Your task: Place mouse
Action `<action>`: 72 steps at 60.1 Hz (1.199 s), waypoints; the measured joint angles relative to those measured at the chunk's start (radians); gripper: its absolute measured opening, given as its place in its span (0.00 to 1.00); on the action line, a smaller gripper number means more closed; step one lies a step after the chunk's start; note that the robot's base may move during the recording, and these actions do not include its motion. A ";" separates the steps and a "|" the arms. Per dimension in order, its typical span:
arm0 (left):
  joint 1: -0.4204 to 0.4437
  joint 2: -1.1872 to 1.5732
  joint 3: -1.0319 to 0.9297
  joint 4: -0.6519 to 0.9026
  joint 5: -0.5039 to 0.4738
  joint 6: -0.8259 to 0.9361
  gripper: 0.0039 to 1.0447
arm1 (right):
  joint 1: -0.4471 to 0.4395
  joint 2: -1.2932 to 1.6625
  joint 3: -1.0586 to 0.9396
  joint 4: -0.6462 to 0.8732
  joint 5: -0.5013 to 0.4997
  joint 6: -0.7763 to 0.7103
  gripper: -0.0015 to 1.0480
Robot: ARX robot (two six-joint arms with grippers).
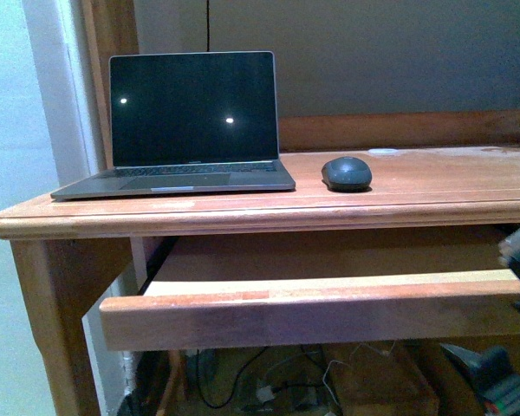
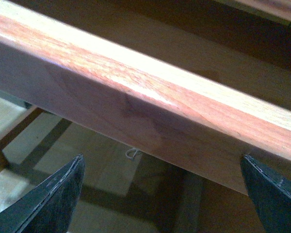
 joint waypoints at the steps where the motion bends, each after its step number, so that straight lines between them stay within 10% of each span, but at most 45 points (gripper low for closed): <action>1: 0.000 0.000 0.000 0.000 0.000 0.000 0.93 | 0.006 0.009 0.012 -0.001 0.010 0.006 0.93; 20: 0.000 0.000 0.000 0.000 0.000 0.000 0.93 | 0.167 0.246 0.344 -0.111 0.262 0.073 0.93; 35: 0.000 0.000 0.000 0.000 0.000 0.000 0.93 | 0.179 0.214 0.345 -0.148 0.254 0.146 0.93; 54: 0.000 0.000 0.000 0.000 0.000 0.000 0.93 | 0.109 -0.263 0.006 -0.287 0.257 0.407 0.93; 72: 0.000 0.000 0.000 0.000 0.000 0.000 0.93 | 0.228 -0.920 -0.343 -0.575 0.319 0.486 0.93</action>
